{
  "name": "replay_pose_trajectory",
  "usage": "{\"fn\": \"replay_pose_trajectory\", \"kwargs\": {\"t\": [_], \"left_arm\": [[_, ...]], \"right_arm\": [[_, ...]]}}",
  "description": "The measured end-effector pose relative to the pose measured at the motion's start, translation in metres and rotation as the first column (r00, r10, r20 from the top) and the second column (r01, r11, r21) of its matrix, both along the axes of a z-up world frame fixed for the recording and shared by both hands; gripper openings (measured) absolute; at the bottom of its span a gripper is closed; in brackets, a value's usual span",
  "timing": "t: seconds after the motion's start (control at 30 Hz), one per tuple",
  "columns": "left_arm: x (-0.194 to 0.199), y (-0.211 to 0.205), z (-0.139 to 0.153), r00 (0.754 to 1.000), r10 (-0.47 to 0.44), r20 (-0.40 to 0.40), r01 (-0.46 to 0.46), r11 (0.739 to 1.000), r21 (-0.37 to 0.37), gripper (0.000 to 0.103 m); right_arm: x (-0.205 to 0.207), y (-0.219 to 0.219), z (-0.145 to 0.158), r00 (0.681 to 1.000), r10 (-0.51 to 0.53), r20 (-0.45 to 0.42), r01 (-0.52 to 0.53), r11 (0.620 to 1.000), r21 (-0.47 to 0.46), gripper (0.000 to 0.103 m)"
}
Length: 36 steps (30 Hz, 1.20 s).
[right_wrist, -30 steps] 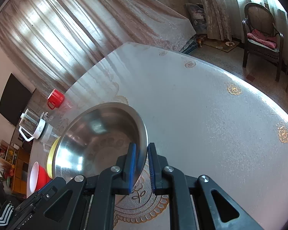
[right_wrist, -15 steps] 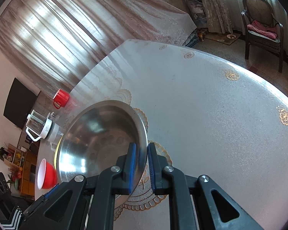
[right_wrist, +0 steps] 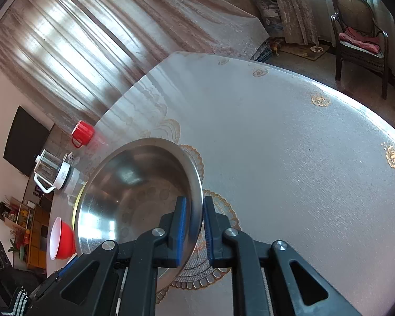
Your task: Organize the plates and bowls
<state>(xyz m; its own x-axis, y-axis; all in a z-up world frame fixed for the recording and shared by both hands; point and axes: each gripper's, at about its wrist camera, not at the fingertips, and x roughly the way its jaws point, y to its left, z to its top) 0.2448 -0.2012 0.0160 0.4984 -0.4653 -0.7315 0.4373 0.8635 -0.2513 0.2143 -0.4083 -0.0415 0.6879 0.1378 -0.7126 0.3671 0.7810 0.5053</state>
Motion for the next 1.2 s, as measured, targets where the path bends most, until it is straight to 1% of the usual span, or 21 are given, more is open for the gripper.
{"fn": "replay_pose_trajectory", "kwargs": {"t": [0.1, 0.47, 0.77, 1.1, 1.2], "left_arm": [[-0.004, 0.001, 0.003, 1.000, -0.002, 0.020, 0.002, 1.000, 0.003, 0.026], [-0.019, 0.011, 0.012, 0.998, 0.003, 0.063, -0.003, 1.000, 0.004, 0.026], [-0.030, 0.022, 0.025, 0.995, 0.012, 0.100, -0.010, 1.000, -0.019, 0.026], [-0.047, 0.037, 0.042, 0.991, 0.020, 0.135, -0.012, 0.998, -0.062, 0.026], [-0.052, 0.040, 0.046, 0.988, 0.027, 0.153, -0.018, 0.998, -0.059, 0.026]], "right_arm": [[-0.001, 0.003, 0.002, 1.000, 0.007, 0.002, -0.007, 1.000, -0.019, 0.012], [-0.011, 0.007, 0.003, 1.000, 0.020, 0.011, -0.020, 1.000, -0.013, 0.012], [-0.018, 0.018, 0.009, 0.999, 0.037, 0.027, -0.036, 0.999, -0.020, 0.012], [-0.033, 0.031, 0.020, 0.996, 0.067, 0.051, -0.065, 0.997, -0.031, 0.012], [-0.036, 0.039, 0.023, 0.995, 0.080, 0.057, -0.078, 0.996, -0.036, 0.012]]}}
